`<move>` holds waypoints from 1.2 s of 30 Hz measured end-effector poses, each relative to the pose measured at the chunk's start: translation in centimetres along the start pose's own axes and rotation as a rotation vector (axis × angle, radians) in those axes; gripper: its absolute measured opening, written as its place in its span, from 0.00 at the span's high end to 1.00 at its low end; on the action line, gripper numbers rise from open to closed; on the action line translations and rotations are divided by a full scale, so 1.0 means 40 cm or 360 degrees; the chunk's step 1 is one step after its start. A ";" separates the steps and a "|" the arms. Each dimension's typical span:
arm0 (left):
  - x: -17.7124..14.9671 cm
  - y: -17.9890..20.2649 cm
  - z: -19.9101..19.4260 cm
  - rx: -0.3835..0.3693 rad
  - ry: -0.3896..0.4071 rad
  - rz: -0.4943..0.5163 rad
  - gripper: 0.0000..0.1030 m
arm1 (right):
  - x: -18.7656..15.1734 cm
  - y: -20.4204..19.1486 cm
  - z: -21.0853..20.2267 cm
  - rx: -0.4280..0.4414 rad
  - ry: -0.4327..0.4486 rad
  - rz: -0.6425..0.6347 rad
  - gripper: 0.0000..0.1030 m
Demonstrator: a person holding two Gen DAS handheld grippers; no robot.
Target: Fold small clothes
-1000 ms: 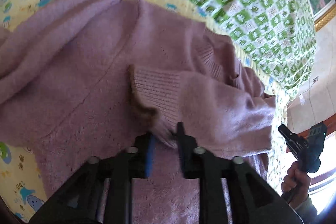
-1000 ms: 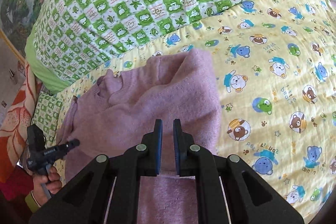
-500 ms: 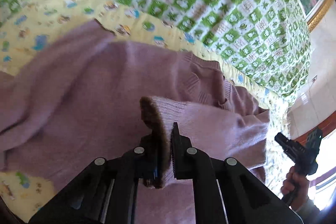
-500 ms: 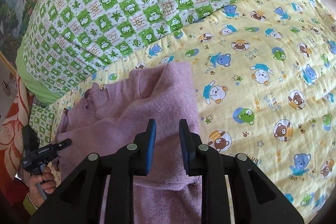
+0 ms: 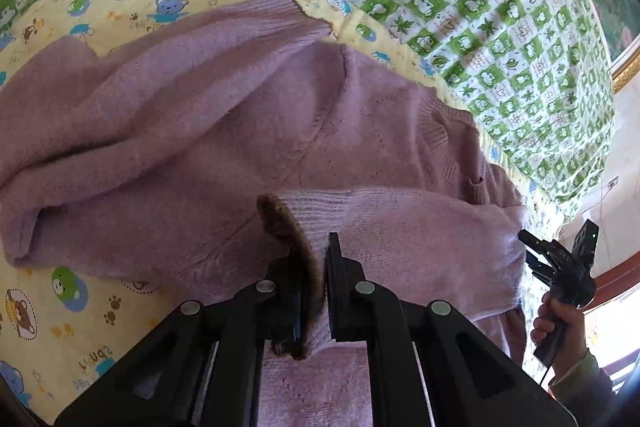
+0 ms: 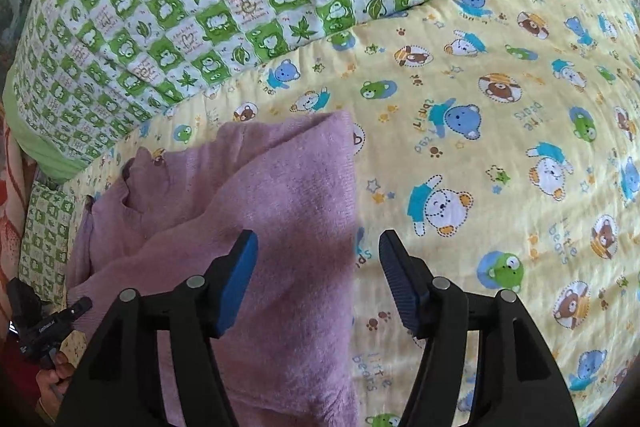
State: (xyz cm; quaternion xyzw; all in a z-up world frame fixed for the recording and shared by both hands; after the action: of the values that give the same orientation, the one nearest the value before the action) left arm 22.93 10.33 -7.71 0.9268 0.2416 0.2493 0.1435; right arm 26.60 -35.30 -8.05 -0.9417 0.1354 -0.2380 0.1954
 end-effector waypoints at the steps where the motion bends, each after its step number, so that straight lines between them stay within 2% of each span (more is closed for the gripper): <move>1: -0.002 0.000 0.005 0.0010 -0.0009 -0.0001 0.93 | 0.000 0.007 0.018 0.0003 -0.0021 0.0021 0.38; 2: -0.003 0.002 0.010 0.0014 -0.0017 -0.0004 0.93 | -0.002 0.011 0.033 0.0011 -0.0039 0.0035 0.38; 3: -0.003 0.005 0.010 0.0011 -0.0020 -0.0001 0.93 | -0.003 0.013 0.042 0.0035 -0.0042 0.0039 0.58; 4: -0.001 0.015 0.009 0.0002 -0.0016 0.0008 0.93 | -0.002 0.016 0.045 0.0072 -0.0051 0.0047 0.84; 5: 0.003 0.031 0.007 -0.0019 -0.0008 0.0024 0.93 | 0.001 0.021 0.042 0.0100 -0.0060 0.0071 0.89; 8: 0.005 0.087 0.007 -0.0061 0.0002 0.0104 0.93 | 0.033 0.036 -0.021 0.0088 0.0044 0.0060 0.90; 10: 0.000 0.101 0.018 -0.0033 -0.0004 0.0147 0.93 | 0.046 0.046 -0.045 0.0054 0.0074 0.0028 0.90; 14: -0.016 0.056 0.054 0.0020 -0.0058 0.0092 0.93 | 0.040 0.067 -0.018 -0.0040 0.0031 -0.0011 0.90; 18: -0.018 0.055 0.070 0.0022 -0.0075 0.0119 0.93 | 0.025 0.069 0.000 -0.0225 0.0038 -0.0128 0.91; 22: -0.022 0.059 0.083 0.0039 -0.0114 0.0133 0.90 | 0.022 0.069 -0.001 -0.0287 0.0015 -0.0104 0.90; 24: -0.016 0.050 0.064 0.0035 -0.0115 0.0107 0.83 | 0.023 0.062 -0.001 -0.0263 -0.0005 -0.0104 0.87; 26: -0.006 0.044 0.033 0.0069 -0.0082 0.0126 0.75 | 0.028 0.052 -0.012 -0.0278 0.0008 -0.0091 0.75; 27: 0.000 0.039 0.011 0.0109 -0.0063 0.0146 0.67 | 0.032 0.052 -0.029 -0.0308 0.0027 -0.0082 0.62; 28: 0.008 0.032 -0.010 0.0152 -0.0050 0.0153 0.45 | 0.035 0.046 -0.051 -0.0300 0.0066 -0.0074 0.51; 29: 0.023 0.022 -0.032 0.0195 -0.0010 0.0154 0.29 | 0.035 0.038 -0.071 -0.0271 0.0105 -0.0072 0.47; 31: 0.058 0.006 -0.071 0.0263 0.0091 0.0160 0.21 | 0.027 0.018 -0.114 -0.0197 0.0162 -0.0075 0.43; 32: 0.078 -0.002 -0.083 0.0288 0.0120 0.0161 0.20 | 0.021 0.007 -0.126 -0.0163 0.0169 -0.0078 0.43; 34: 0.120 -0.015 -0.082 0.0332 0.0131 0.0160 0.20 | -0.005 -0.013 -0.150 -0.0102 0.0169 -0.0082 0.43; 36: 0.153 -0.026 -0.054 0.0454 0.0104 0.0185 0.20 | -0.034 -0.030 -0.164 -0.0047 0.0167 -0.0074 0.43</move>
State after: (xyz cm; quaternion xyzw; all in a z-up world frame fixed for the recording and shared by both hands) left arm 26.05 14.70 -3.92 0.9415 0.2252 0.2504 -0.0120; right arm 22.34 -35.75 -2.77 -0.9336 0.1269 -0.2894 0.1686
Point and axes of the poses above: each gripper's, at about its wrist camera, not at the fingertips, and z roughly the way its jaws point, y to its right, x to its top, the point moved 6 cm from there along z, roughly the way its jaws point, and after that the axes turned 5 degrees about x, right-handed, at the moved point
